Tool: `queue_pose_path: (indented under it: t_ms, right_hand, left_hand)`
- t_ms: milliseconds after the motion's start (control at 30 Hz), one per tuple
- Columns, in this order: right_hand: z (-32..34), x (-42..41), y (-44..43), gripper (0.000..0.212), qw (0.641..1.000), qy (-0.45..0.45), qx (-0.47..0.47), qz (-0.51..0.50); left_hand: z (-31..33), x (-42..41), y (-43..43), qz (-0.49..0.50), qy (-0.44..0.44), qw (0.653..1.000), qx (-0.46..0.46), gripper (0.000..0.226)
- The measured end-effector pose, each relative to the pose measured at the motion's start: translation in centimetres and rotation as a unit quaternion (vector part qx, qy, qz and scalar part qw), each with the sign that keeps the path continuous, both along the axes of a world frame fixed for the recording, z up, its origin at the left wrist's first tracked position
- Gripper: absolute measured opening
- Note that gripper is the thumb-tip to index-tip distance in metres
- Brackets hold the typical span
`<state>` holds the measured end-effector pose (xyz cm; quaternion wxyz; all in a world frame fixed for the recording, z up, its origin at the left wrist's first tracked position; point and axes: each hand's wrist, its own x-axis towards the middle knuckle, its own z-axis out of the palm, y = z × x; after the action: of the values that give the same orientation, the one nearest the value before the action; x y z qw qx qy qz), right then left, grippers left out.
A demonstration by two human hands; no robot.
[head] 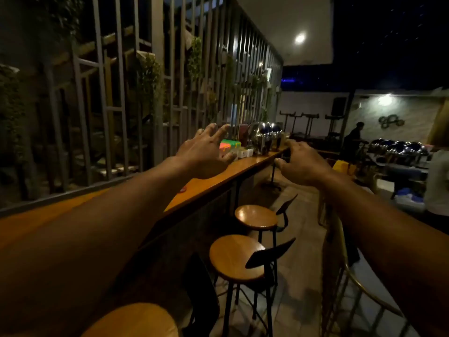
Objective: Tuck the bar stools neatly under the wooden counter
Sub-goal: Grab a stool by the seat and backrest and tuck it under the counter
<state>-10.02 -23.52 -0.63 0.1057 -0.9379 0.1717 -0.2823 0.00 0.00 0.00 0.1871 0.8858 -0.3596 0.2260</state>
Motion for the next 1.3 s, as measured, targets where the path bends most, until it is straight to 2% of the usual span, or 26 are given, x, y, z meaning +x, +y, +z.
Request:
queue_pose_path:
  t_ms: [133, 267, 400, 533, 633, 767, 967, 1000, 1100, 1167, 1300]
  right_hand:
    - [-3.8, 0.5, 0.9, 0.061, 0.995, 0.043, 0.079, 0.033]
    - [-8.2, 1.4, 1.8, 0.046, 0.976, 0.104, 0.173, 0.083]
    - [-13.8, 2.0, 3.5, 0.039, 0.945, 0.155, 0.250, 0.141]
    - [-19.7, 2.6, 5.9, 0.038, 0.898, 0.226, 0.330, 0.183]
    - [-23.9, 3.8, 8.0, 0.047, 0.880, 0.266, 0.352, 0.175]
    - [-28.7, 5.8, 10.2, 0.063, 0.849, 0.279, 0.429, 0.135]
    - [-34.2, 10.5, 9.8, 0.079, 0.779, 0.295, 0.546, 0.090]
    - [-35.5, 11.6, 9.4, 0.078, 0.770, 0.299, 0.558, 0.083]
    - [-35.7, 12.6, 10.9, 0.052, 0.758, 0.314, 0.568, 0.059]
    - [-36.2, 13.4, 11.2, 0.043, 0.750, 0.335, 0.569, 0.045]
    - [-37.8, 15.0, 10.8, 0.047, 0.744, 0.368, 0.557, 0.003]
  left_hand:
    - [-3.6, -0.2, 1.0, 0.043, 0.040, 0.998, 0.002, 0.080]
    - [-7.9, -0.3, 2.2, 0.070, 0.084, 0.994, -0.014, 0.078]
    - [-13.6, -1.3, 4.0, 0.097, 0.137, 0.985, -0.046, 0.071]
    - [-20.2, -2.0, 6.3, 0.135, 0.209, 0.965, -0.077, 0.069]
    - [-25.3, -2.4, 8.6, 0.164, 0.276, 0.944, -0.082, 0.066]
    - [-31.4, -3.3, 11.9, 0.203, 0.340, 0.913, -0.100, 0.062]
    - [-39.9, -1.8, 16.8, 0.297, 0.407, 0.855, -0.121, 0.065]
    - [-41.2, -1.1, 17.6, 0.305, 0.420, 0.846, -0.125, 0.066]
    - [-45.2, 1.4, 20.1, 0.333, 0.451, 0.815, -0.144, 0.070]
    - [-47.7, 2.8, 21.7, 0.363, 0.470, 0.790, -0.151, 0.074]
    - [-52.8, 4.8, 25.1, 0.431, 0.515, 0.728, -0.133, 0.089]
